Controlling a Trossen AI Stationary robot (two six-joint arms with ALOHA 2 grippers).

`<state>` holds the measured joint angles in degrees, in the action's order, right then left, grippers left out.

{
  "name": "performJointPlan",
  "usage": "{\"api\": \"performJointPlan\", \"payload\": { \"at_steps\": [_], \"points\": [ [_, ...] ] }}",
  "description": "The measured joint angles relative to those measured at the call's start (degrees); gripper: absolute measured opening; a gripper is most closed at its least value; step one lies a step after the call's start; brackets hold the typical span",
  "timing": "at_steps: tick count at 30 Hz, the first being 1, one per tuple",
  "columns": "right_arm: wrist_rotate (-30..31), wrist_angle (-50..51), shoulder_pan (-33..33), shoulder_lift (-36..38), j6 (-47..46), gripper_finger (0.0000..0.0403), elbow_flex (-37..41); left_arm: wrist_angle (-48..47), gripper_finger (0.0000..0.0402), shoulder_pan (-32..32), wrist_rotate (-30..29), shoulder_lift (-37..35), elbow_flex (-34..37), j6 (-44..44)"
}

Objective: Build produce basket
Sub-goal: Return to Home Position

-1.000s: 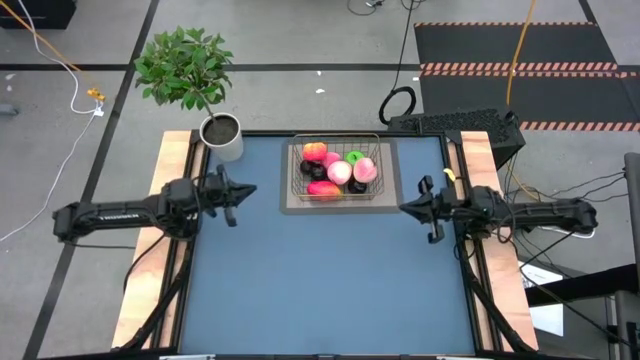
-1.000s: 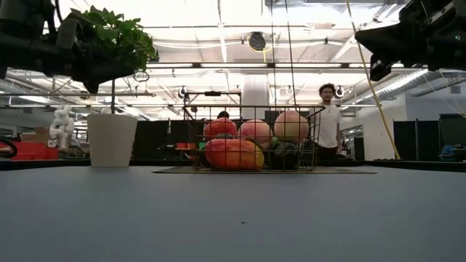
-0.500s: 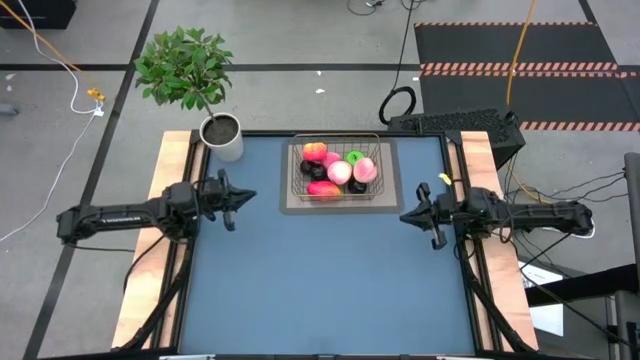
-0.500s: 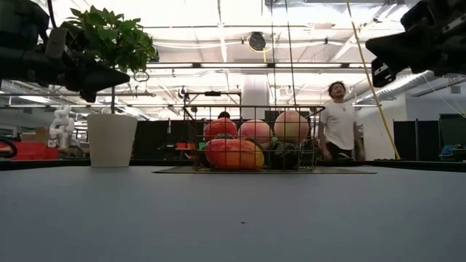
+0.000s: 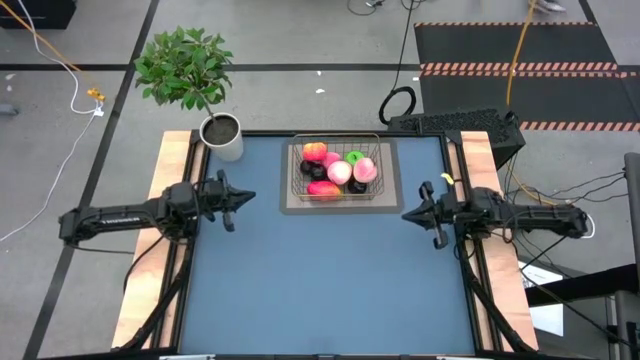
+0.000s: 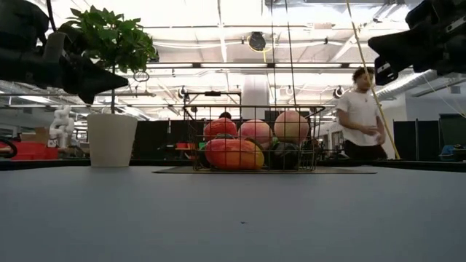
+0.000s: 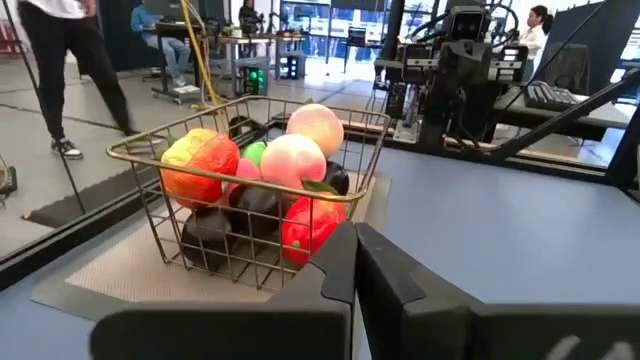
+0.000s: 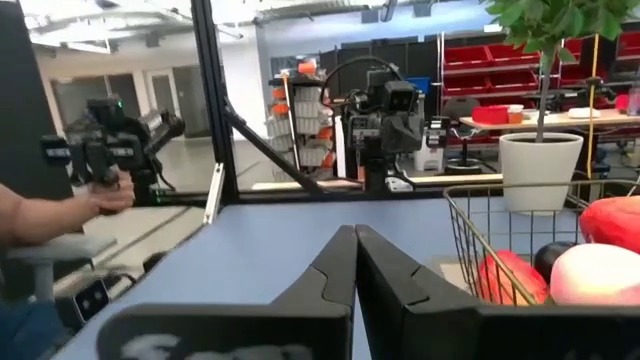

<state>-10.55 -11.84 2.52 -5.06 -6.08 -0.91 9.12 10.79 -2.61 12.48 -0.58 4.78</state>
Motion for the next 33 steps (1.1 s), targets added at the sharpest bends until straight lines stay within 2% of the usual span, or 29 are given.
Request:
{"api": "performJointPlan", "payload": {
  "at_steps": [5,11,19,24,33],
  "points": [
    [-0.2,1.8,0.0,2.0,-1.4,0.0,0.0,-2.6,0.0015,0.3,-0.1,-4.3,0.0,-0.5],
    [0.9,3.2,0.0,2.4,2.6,0.0,0.0,-2.1,0.0003,1.7,-0.4,-8.8,0.0,-2.6],
    [10.9,3.7,0.0,2.3,4.0,0.0,0.0,-4.7,0.002,1.2,1.5,-7.9,0.0,-3.3],
    [16.4,2.4,0.0,2.1,6.8,0.0,0.0,-4.3,0.0005,1.3,1.5,-7.7,0.0,-6.0],
    [16.5,2.2,0.0,2.1,6.8,0.0,0.0,-5.9,0.002,1.3,2.1,-7.6,-0.4,-3.5]
  ]
}}
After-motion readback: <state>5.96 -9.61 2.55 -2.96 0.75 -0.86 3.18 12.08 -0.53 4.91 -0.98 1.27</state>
